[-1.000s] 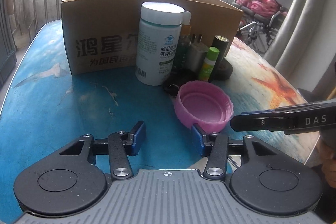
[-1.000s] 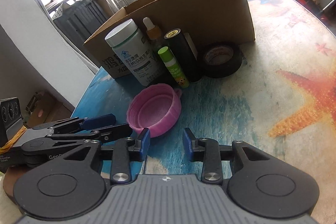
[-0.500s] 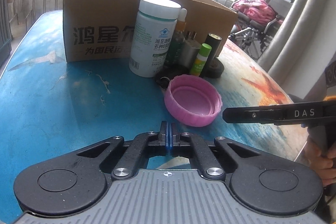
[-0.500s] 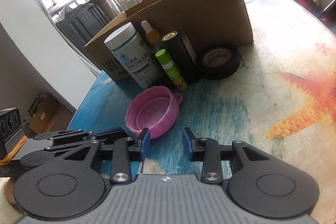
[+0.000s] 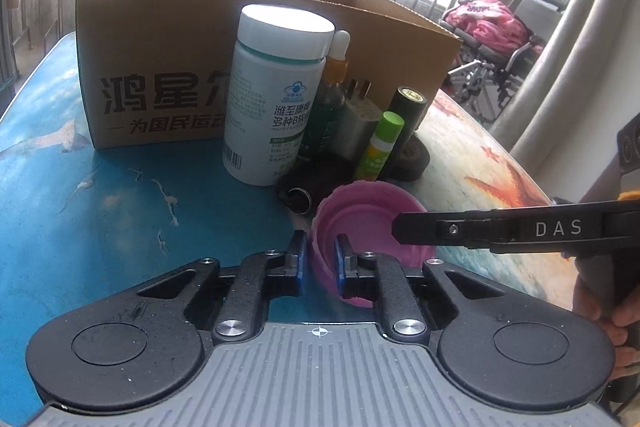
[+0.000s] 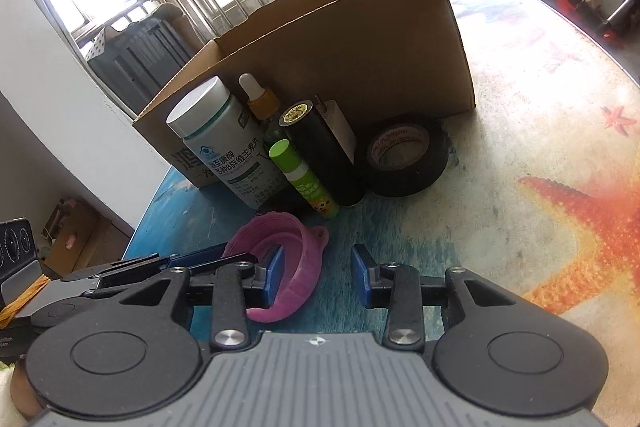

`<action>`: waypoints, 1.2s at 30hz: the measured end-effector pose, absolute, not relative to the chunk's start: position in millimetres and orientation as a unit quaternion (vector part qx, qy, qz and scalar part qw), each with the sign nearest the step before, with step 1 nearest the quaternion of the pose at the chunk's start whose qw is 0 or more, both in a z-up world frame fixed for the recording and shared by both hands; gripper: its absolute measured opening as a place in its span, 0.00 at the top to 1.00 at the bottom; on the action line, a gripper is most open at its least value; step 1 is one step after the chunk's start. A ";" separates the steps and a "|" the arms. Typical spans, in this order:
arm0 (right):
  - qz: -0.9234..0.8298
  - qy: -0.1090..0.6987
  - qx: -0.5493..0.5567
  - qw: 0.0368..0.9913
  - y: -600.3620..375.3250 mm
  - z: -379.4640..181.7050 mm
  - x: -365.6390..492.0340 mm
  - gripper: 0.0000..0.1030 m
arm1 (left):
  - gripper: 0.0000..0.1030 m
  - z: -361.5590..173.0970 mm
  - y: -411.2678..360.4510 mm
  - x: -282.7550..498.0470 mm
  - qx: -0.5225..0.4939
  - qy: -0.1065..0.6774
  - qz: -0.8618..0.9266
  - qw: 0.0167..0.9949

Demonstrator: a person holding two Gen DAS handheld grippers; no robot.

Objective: Organize rigid objects
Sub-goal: 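Grasp the pink lid by its rim with the right gripper, then carry the pink lid into the box beside the gold jar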

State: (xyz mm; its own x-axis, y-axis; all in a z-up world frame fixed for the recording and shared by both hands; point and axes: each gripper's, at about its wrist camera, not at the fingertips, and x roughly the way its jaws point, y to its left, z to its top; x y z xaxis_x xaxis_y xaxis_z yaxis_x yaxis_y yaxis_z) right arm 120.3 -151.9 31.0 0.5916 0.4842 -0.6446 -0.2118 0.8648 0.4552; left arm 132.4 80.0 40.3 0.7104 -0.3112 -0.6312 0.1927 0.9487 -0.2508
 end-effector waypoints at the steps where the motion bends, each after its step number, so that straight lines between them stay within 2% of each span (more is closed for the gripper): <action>1: 0.197 0.405 0.160 0.878 -149.4 29.8 120.3 0.65 | 0.89 40.4 77.5 130.8 -0.071 0.351 -0.137 0.924; 5: 0.204 0.402 0.134 0.883 -140.7 28.6 116.1 0.76 | 0.91 45.3 62.9 118.6 -0.001 0.331 -0.133 0.934; 7: 0.197 0.394 0.118 0.890 -136.9 28.6 110.5 0.79 | 0.92 48.7 55.9 110.8 0.034 0.319 -0.131 0.938; 13: 0.175 0.334 0.102 0.920 -129.0 39.9 77.9 0.80 | 0.92 62.0 49.1 92.1 0.082 0.293 -0.138 0.943; 21: 0.184 0.256 0.092 0.944 -140.0 97.5 65.7 0.80 | 0.93 124.1 47.8 100.6 0.080 0.231 -0.150 0.958; 28: 0.198 0.223 0.089 0.951 -149.8 153.5 115.3 0.81 | 0.93 178.2 60.0 168.0 0.068 0.223 -0.158 0.960; 31: 0.217 0.233 0.094 0.943 -153.6 174.0 162.8 0.81 | 0.93 197.8 62.4 205.5 0.095 0.213 -0.140 0.962; 33: 0.229 0.236 0.118 0.937 -155.1 182.4 202.9 0.81 | 0.93 199.1 61.6 233.3 0.157 0.185 -0.112 0.964; 36: 0.249 0.290 0.161 0.910 -156.2 177.1 274.5 0.81 | 0.93 188.5 72.5 287.1 0.165 0.236 -0.106 0.952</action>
